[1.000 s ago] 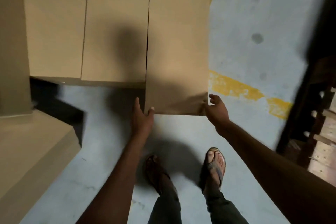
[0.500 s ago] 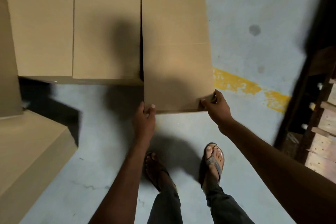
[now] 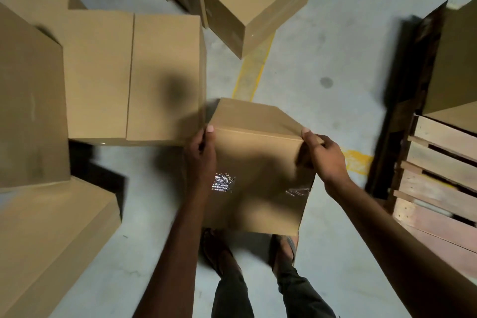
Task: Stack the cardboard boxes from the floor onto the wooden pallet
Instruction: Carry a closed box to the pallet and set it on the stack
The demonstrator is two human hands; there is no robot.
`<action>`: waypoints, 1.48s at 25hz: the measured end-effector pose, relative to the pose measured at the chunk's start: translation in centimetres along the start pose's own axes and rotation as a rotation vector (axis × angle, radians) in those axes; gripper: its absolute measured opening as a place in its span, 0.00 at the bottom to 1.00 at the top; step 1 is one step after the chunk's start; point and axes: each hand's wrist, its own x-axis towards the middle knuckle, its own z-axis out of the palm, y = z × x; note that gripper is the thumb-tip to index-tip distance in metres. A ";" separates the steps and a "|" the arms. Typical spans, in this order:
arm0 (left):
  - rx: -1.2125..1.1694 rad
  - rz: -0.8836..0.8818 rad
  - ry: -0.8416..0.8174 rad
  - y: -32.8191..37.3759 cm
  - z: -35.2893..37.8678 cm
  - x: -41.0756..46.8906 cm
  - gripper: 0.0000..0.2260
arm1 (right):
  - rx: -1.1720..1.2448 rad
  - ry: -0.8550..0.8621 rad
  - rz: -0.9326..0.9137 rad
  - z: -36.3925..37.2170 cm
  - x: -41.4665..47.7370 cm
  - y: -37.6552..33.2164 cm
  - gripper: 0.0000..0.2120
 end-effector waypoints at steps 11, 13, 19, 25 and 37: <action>-0.210 -0.934 -0.367 -9.8 -0.6 1.2 0.23 | -0.265 0.153 -0.096 -2.3 0.9 0.0 0.26; -0.276 -1.001 -0.379 -9.7 0.0 0.3 0.25 | -0.221 0.165 0.018 -3.0 1.2 0.1 0.23; -0.144 -1.003 -0.482 -11.2 0.5 -1.0 0.54 | -0.362 -0.214 0.307 -3.5 3.9 -2.0 0.17; -0.205 -0.924 -0.505 -9.9 1.8 -1.3 0.39 | -0.359 -0.537 0.308 0.7 4.2 -4.5 0.41; -0.177 -0.846 -0.554 -9.5 4.8 -0.7 0.30 | -0.252 -0.633 0.482 -0.4 9.9 -1.1 0.46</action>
